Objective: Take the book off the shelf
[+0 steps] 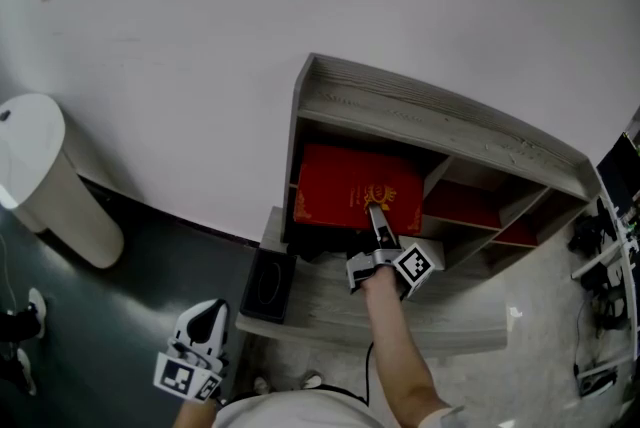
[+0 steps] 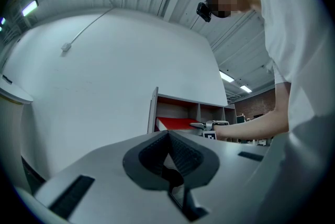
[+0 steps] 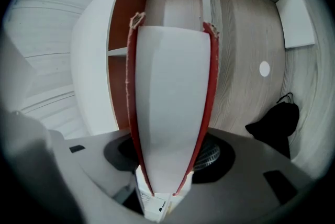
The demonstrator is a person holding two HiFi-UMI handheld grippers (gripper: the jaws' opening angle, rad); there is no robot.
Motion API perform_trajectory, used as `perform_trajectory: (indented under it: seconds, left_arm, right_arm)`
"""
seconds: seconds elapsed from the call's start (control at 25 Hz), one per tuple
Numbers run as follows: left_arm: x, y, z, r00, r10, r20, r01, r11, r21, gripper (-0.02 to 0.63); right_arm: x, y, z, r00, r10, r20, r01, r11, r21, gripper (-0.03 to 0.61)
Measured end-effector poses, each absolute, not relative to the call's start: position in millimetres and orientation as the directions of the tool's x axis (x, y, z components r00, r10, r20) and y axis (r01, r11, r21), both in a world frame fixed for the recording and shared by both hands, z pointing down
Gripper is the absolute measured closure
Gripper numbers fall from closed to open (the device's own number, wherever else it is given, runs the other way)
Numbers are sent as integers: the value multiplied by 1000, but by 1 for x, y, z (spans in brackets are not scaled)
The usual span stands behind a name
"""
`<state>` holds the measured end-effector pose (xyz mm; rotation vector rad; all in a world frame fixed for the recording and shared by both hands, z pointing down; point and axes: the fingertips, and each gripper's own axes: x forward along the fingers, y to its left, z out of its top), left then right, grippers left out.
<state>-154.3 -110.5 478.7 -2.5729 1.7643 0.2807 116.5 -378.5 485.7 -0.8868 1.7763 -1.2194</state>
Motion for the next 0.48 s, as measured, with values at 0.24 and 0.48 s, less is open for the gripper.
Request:
perform_trajectory:
  seconds: [0.24, 0.48]
  left_arm:
    - [-153, -105, 477, 361, -920, -154, -921, -378, 97, 597]
    - [-146, -99, 474, 389, -906, -166, -909, -407, 94, 597]
  right_arm:
    - [116, -363, 482, -444, -866, -228, -111, 305, -946, 329]
    - [118, -347, 473, -444, -862, -243, -103, 319, -942, 328]
